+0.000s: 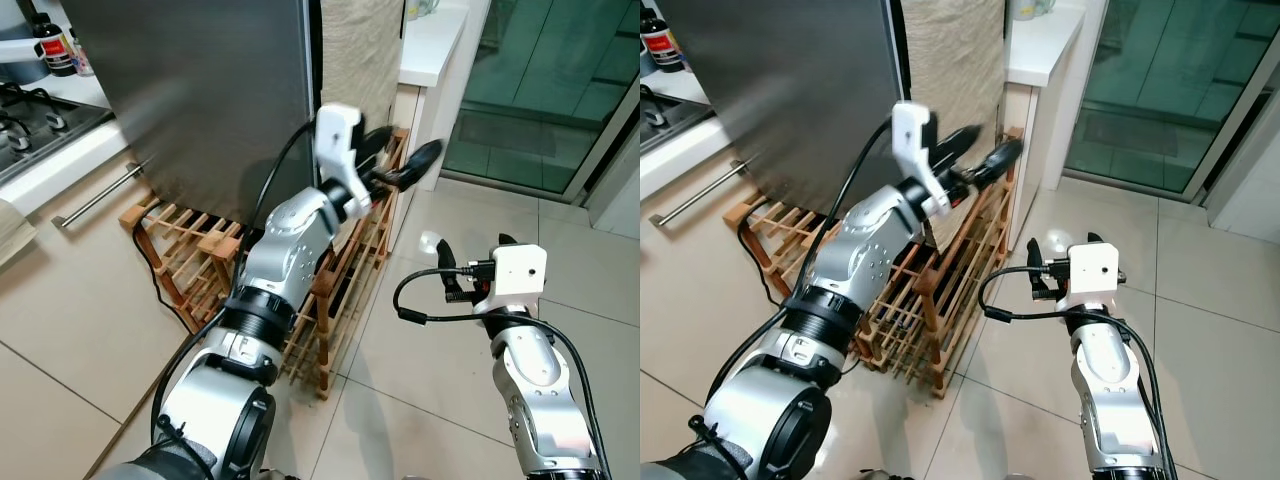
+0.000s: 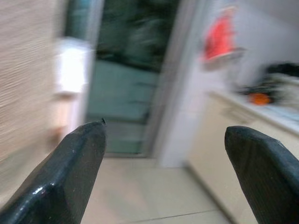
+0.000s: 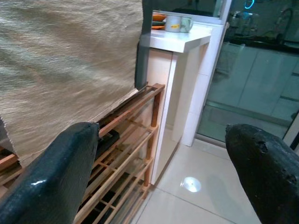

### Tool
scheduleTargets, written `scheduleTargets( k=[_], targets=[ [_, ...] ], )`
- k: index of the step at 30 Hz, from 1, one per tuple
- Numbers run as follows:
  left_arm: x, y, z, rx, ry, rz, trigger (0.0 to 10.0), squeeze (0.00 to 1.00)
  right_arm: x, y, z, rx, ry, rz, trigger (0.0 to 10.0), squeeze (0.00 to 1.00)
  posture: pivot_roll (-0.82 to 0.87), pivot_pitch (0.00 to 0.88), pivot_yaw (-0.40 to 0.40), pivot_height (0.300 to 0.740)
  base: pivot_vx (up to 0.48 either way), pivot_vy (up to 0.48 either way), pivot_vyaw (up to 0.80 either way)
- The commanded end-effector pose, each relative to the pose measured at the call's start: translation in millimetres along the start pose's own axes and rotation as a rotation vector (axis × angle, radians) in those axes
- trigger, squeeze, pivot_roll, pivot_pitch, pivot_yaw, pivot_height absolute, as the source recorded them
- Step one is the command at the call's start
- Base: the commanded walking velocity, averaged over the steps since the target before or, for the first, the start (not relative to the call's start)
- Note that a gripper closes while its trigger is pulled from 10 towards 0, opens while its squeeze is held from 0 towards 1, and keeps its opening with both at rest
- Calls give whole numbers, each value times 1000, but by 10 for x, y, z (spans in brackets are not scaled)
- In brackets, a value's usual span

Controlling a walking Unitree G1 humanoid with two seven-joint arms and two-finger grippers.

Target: Restocking fridge

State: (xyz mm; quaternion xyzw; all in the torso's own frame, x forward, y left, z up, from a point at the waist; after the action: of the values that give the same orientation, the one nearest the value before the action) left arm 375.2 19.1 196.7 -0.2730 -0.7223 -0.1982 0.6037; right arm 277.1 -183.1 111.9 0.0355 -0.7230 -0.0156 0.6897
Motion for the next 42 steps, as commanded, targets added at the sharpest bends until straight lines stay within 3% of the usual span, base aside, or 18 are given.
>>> scheduleTargets(
  k=[1, 21, 27, 31, 37, 42],
  targets=[
    [-8, 74, -11, 68, 27, -30, 10000, 0, 12, 32, -27, 13, -14, 2, 10000, 31, -128, 0, 78, 740, 0, 0, 0],
    [52, 123, -105, 188, 27, -64, 10000, 0, -10, 7, -21, 2, -15, 7, 10000, 35, -139, 0, 96, 740, 0, 0, 0],
    [30, 221, -142, 301, 86, -50, 10000, 0, -22, 24, -20, 0, -15, 4, 10000, 35, -151, 0, 110, 740, 0, 0, 0],
    [65, 243, -132, 283, 62, -25, 10000, 0, -28, 13, 6, -11, -16, 1, 10000, 35, -154, 0, 114, 740, 0, 0, 0],
    [-47, 295, -88, 309, 110, -36, 10000, 0, -48, 7, 15, -11, -10, 3, 10000, 35, -148, 0, 108, 740, 0, 0, 0],
    [16, 244, -158, 303, 89, -42, 10000, 0, -23, 7, -15, -3, -16, 8, 10000, 31, -147, 0, 103, 740, 0, 0, 0]
  ],
)
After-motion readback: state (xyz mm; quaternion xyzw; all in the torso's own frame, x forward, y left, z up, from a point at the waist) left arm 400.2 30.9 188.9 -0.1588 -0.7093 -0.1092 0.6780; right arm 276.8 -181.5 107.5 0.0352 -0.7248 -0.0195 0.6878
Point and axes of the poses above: a point about 5 cm out from each wrist's last joint towards the gripper, its own z axis pointing back from the gripper into the wrist, its own x axis along the axis of the wrist's last joint, y = z × x, the point moved 1 cm from there along -z, pointing out of the wrist towards the gripper, and after that the axes turned 11 degrees about -z, right-handed, at the moved point
